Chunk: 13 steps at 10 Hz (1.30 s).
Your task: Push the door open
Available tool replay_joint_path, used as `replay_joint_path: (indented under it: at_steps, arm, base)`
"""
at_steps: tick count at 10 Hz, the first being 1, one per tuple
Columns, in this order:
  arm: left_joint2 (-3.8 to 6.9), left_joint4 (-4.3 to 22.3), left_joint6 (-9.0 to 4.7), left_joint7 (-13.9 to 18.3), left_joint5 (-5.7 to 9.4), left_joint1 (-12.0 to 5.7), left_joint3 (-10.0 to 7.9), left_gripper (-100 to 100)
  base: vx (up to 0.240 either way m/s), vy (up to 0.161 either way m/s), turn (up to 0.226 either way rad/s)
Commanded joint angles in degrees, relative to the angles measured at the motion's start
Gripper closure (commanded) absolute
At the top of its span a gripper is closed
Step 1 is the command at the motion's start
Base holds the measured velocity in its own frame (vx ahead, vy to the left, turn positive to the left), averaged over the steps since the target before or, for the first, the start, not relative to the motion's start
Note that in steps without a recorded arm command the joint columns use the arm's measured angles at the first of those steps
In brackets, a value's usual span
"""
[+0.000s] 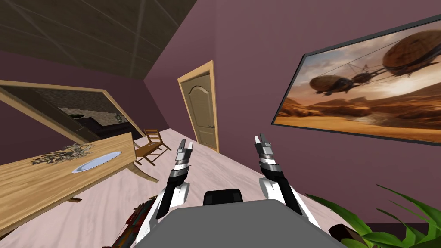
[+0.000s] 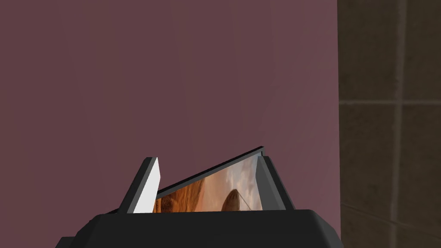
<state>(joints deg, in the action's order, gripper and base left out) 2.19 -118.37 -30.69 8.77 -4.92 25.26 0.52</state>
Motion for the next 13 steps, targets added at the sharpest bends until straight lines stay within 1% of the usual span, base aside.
replay_joint_path:
  at_steps: [1,6,13]
  arm:
    - [0.31,1.8,0.18,-0.3,0.07,-0.89,-0.18,-100]
    - [1.15,8.1,0.08,-1.2,0.28,-3.55,-0.64,-100]
    - [2.03,18.6,-0.08,-2.8,0.62,-7.92,-1.40,-100]
  base:
    - [0.087,0.057,-0.113]
    - [0.081,0.079,-0.124]
    - [0.086,0.100,-0.139]
